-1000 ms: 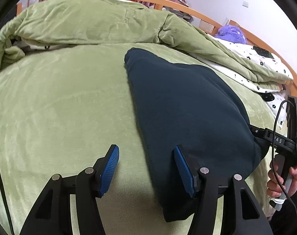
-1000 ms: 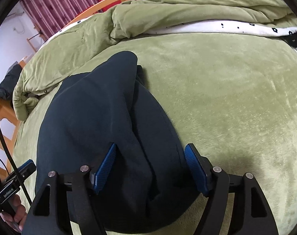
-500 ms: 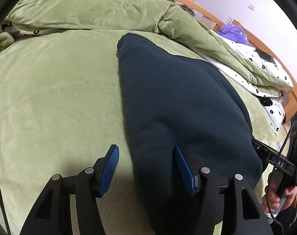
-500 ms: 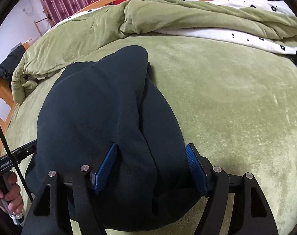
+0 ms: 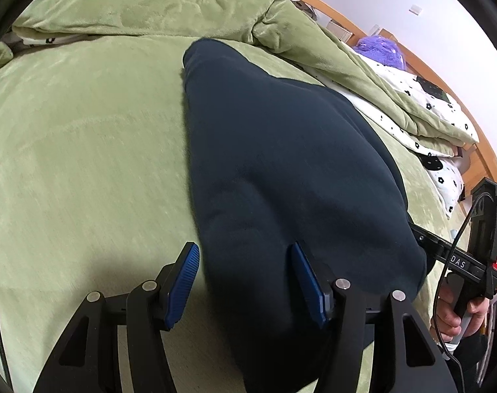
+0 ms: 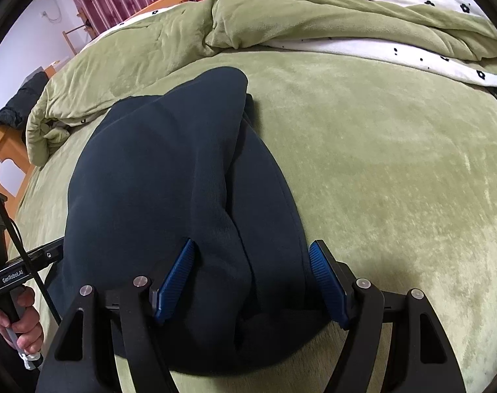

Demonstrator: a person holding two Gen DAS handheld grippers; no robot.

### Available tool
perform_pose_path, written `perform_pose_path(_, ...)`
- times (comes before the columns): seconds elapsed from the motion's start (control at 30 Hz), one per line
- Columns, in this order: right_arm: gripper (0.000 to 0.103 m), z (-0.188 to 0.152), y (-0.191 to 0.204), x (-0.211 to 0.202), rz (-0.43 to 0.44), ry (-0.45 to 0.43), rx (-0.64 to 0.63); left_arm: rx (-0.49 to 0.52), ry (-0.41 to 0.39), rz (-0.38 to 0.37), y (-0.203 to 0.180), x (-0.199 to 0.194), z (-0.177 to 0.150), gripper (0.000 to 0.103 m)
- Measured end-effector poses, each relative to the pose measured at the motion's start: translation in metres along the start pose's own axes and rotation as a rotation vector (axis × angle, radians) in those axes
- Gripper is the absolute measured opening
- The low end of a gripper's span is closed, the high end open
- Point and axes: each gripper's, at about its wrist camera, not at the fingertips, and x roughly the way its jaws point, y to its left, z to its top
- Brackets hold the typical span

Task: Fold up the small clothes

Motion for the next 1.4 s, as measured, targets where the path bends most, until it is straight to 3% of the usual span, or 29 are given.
perform_pose_path(0.13, 0.071, -0.008, -0.003, -0.001, -0.003, -0.002, 0.011, -0.007, 0.003, -0.003, -0.002, 0.004, -0.003, 0.057)
perform_pose_path(0.2, 0.068, -0.009, -0.001, -0.001, -0.013, -0.011, 0.004, -0.011, -0.001, -0.012, -0.001, 0.003, -0.004, 0.052)
perform_pose_path(0.33, 0.036, -0.012, 0.012, -0.006, -0.017, -0.034, -0.038, 0.021, -0.035, 0.010, -0.007, -0.004, -0.006, 0.031)
perform_pose_path(0.43, 0.023, -0.015, 0.021, -0.014, -0.042, -0.059, -0.070, 0.025, -0.053, 0.018, -0.007, -0.011, -0.006, 0.023)
perform_pose_path(0.5, 0.020, -0.016, 0.021, -0.018, -0.035, -0.062, -0.064, 0.013, -0.055, 0.003, -0.004, -0.015, -0.004, 0.022)
perform_pose_path(0.9, 0.017, -0.051, 0.028, -0.052, 0.006, -0.056, -0.056, 0.070, -0.054, 0.003, 0.000, -0.050, -0.038, 0.021)
perform_pose_path(1.4, 0.017, -0.136, 0.054, -0.097, 0.021, -0.049, -0.072, 0.075, -0.057, 0.002, 0.015, -0.109, -0.116, 0.021)
